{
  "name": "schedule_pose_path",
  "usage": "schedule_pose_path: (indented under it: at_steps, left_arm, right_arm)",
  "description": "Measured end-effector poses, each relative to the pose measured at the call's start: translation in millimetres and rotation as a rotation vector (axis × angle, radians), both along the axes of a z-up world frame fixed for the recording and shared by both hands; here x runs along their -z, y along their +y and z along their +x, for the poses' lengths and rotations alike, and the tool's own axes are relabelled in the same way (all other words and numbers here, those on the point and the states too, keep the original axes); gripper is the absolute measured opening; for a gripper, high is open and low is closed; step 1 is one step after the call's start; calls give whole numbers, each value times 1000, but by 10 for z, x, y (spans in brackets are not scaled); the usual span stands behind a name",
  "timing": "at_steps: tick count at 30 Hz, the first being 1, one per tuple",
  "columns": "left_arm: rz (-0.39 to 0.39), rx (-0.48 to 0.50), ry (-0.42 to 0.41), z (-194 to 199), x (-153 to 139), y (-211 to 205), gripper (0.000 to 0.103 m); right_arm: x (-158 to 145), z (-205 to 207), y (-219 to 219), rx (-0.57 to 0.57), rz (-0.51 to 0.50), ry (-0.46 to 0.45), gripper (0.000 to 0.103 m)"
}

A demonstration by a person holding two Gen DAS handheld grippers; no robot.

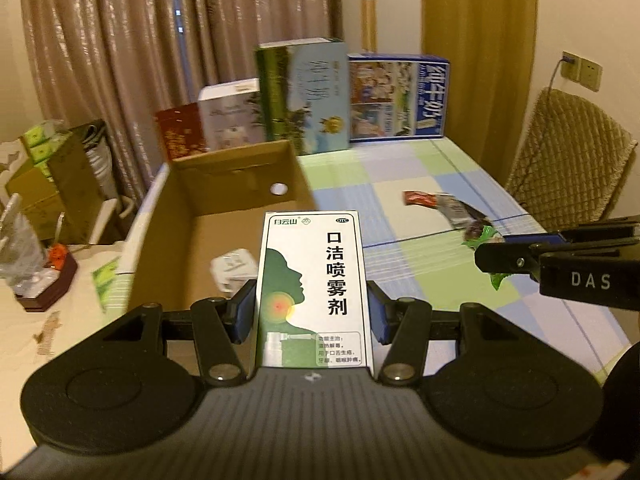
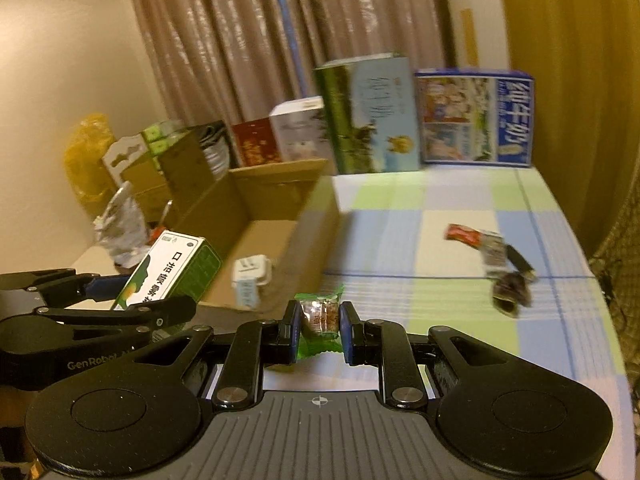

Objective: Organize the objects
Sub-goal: 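Carry spray box and green candy over the cardboard box with both tools, then open left tool to drop spray box while right tool drops the candy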

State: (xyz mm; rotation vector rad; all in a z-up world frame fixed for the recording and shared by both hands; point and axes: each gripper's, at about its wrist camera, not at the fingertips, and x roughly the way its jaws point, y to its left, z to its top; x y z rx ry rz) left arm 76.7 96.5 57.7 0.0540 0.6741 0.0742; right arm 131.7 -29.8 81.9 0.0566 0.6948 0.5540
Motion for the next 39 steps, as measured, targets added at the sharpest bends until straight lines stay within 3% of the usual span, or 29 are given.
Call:
schedule_pose_path:
  at_steps: [11, 24, 39]
  left_arm:
    - [1, -76, -6, -22, -137, 594, 50]
    - [-9, -94, -1, 58, -120, 882, 50]
    - [-35, -77, 31, 542, -29, 1175, 50]
  right_arm:
    - [-112, 114, 496, -69, 13, 1, 17]
    - [-192, 354, 858, -122, 5, -8, 17]
    - [-135, 833, 1106, -119, 21, 32, 17]
